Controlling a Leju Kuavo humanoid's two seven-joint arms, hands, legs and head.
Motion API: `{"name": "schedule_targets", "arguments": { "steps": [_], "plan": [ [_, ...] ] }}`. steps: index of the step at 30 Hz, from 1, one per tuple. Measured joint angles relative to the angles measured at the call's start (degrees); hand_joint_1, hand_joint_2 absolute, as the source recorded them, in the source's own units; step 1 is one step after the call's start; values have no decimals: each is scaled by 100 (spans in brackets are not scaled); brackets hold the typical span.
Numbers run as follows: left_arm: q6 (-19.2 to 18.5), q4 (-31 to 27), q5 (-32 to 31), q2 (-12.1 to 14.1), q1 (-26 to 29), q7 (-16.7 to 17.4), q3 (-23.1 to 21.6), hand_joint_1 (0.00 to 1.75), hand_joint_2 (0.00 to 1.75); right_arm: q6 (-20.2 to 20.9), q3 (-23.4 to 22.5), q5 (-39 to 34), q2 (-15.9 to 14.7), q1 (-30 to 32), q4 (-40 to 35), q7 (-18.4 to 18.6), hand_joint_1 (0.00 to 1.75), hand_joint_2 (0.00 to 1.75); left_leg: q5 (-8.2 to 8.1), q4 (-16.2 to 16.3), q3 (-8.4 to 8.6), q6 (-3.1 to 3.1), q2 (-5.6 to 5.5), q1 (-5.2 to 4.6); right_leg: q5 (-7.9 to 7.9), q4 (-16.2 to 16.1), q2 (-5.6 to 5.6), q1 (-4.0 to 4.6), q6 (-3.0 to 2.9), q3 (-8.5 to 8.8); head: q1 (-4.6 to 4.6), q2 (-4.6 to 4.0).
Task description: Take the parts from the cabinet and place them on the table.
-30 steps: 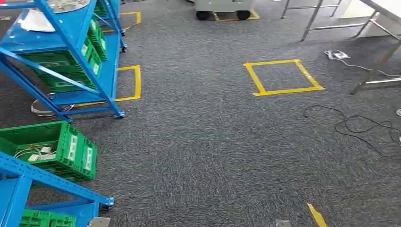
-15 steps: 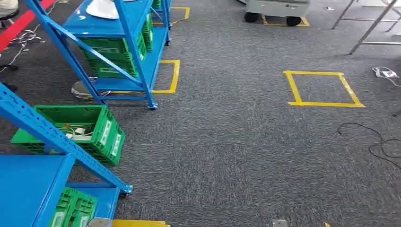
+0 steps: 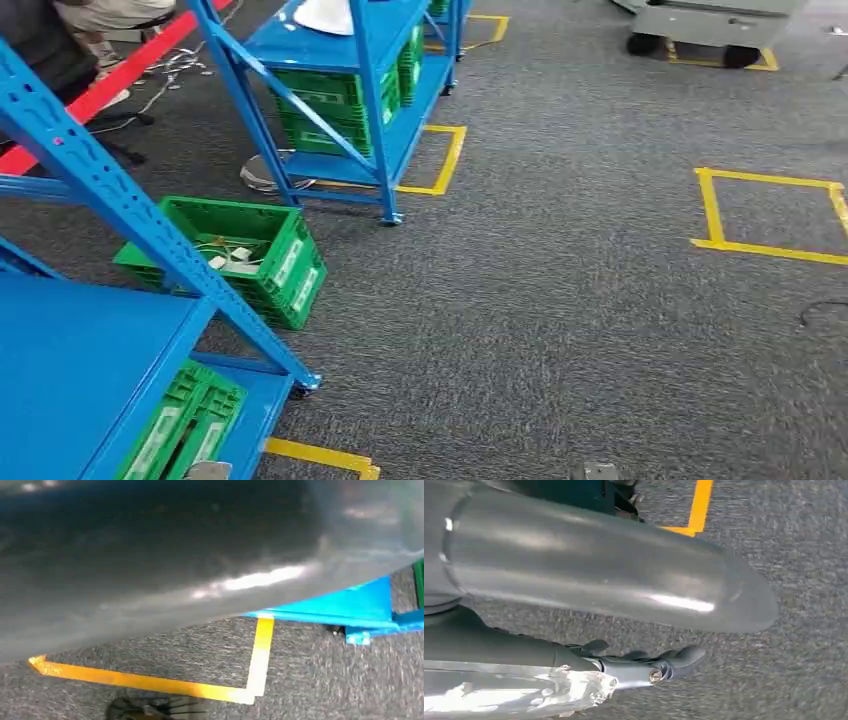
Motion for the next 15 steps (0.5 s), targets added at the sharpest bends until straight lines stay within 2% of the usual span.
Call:
{"name": "schedule_targets", "arguments": {
  "steps": [1, 2, 3, 4, 5, 6, 7, 8, 10, 11, 12, 13, 14, 15],
  "plan": [
    [2, 0, -20, 0, 5, 0, 4, 0, 0, 0, 0, 0, 0, 3, 0, 4, 0, 0, -99, 344, -166, -26, 29, 18, -9, 2, -103, 6, -1, -1, 0, 0],
    [2, 0, -42, 0, 17, 0, 7, 0, 0, 0, 0, 0, 0, 3, 0, 11, 0, 0, -46, 390, -185, -46, 41, 34, -18, 3, -183, 5, 7, 3, -4, 0],
    [2, 0, -48, 2, 27, 0, 13, 0, 0, 0, 0, 0, 0, -2, 0, 11, 0, 0, 126, 200, -79, -65, 54, 51, -28, 4, -259, 3, 15, 9, -4, 0],
    [2, 0, -52, 4, 29, 0, 20, 0, 0, 2, 0, 0, 0, -8, 0, 13, 0, 0, 379, -225, 151, -83, 96, 70, -43, 14, -336, -3, 36, 20, -7, 0],
    [7, 0, -57, 15, 26, 0, 39, 0, 0, 2, 0, 0, 0, -13, 0, 13, 0, 0, 636, -771, 460, -93, 216, 79, -70, 37, -400, -11, 67, 38, -4, 0],
    [7, 0, -63, 17, 18, 0, 59, 0, 0, 2, 0, 0, 0, -15, 0, 15, 0, 0, 760, -1243, 728, -102, 497, 80, -104, 66, -460, -4, 112, 61, -9, 0],
    [7, 0, -70, 2, -2, 0, 66, 0, 0, 2, 0, 0, -2, -14, 0, 18, 0, 0, 701, -1311, 757, -51, 555, 30, -158, 115, -518, 46, 163, 5, -26, 0],
    [7, 2, -77, 0, -9, 0, 74, 0, 0, 2, 0, 0, -4, -18, 0, 18, 0, 0, 695, -1300, 739, 28, 463, 31, -173, 119, -566, 45, 184, 58, 16, 0],
    [13, 2, -105, 11, 16, 0, 103, 0, 0, 2, 0, 0, -2, -35, 0, 20, 0, 0, 683, -1293, 712, 98, 355, -10, -178, 100, -663, 20, 218, 112, 13, 0],
    [17, 0, -105, 13, 18, 0, 107, 0, 0, 2, 2, 0, -2, -42, 0, 20, 0, 0, 710, -1320, 722, 143, 285, 1, -200, 103, -728, 5, 258, 122, 4, 0],
    [17, 2, -107, 13, 22, 0, 107, 0, 0, 2, 4, 0, -2, -48, 0, 20, 0, 0, 731, -1338, 730, 177, 222, 26, -293, 170, -556, -27, 304, 74, 15, 0],
    [22, 0, -107, 18, 18, 0, 109, 0, 0, 2, 4, 0, -2, -51, 0, 15, 0, 0, 737, -1338, 722, 202, 170, 31, -477, 415, -227, -35, 308, -32, 50, 0],
    [22, 2, -107, 17, 5, 0, 111, 0, 0, 2, 4, 0, -2, -45, 0, 18, 0, 0, 743, -1337, 712, 228, 105, 27, -707, 849, -59, -43, 309, -228, 63, 0],
    [20, 0, -111, 13, -6, 0, 109, 0, 0, 2, 4, 0, -2, -30, 0, 20, 0, 0, 740, -1336, 707, 251, 28, 18, -939, 1418, 39, -43, 307, -499, 57, 0]
  ]
}}
